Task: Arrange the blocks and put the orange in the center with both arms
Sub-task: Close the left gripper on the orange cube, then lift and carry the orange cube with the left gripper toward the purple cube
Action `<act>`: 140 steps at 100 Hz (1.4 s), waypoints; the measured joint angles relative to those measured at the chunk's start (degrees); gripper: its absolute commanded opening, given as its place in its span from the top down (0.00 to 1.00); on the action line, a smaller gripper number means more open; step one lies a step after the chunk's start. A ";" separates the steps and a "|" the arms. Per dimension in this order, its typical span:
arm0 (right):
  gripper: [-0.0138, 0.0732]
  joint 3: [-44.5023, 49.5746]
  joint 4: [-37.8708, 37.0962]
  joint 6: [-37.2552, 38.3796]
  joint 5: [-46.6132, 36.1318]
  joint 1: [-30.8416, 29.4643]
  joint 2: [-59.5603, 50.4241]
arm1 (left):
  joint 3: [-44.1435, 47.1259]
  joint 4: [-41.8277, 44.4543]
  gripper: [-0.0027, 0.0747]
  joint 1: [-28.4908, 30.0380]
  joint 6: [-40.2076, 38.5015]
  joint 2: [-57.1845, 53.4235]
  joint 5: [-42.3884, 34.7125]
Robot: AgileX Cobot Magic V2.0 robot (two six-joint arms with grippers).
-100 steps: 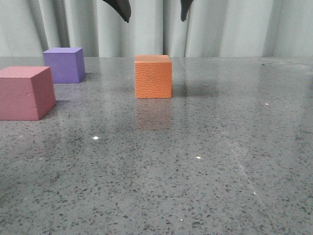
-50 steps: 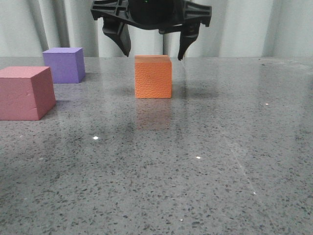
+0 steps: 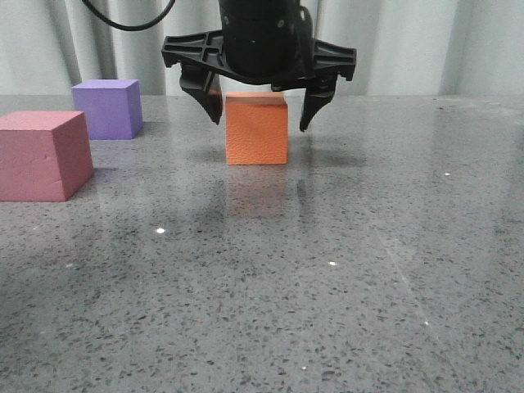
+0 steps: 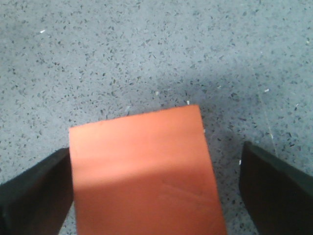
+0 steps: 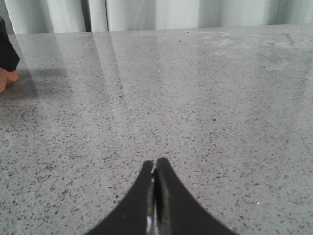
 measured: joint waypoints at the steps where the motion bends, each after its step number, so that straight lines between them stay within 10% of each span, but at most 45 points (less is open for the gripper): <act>1: 0.91 0.00 0.00 0.00 0.00 0.00 0.00 | 0.00 0.00 0.16 0.00 0.00 0.00 0.00; 44: 0.91 0.00 0.12 0.00 0.00 0.00 0.00 | 0.00 0.21 0.74 0.00 -0.24 0.03 0.27; 107: 0.91 0.00 0.12 0.00 0.00 0.00 0.00 | 0.47 6.98 0.76 2.32 6.41 -13.12 1.24; 140: 0.91 0.00 0.12 0.00 0.00 0.00 0.00 | 16.96 6.17 0.76 12.21 7.26 -23.29 -2.89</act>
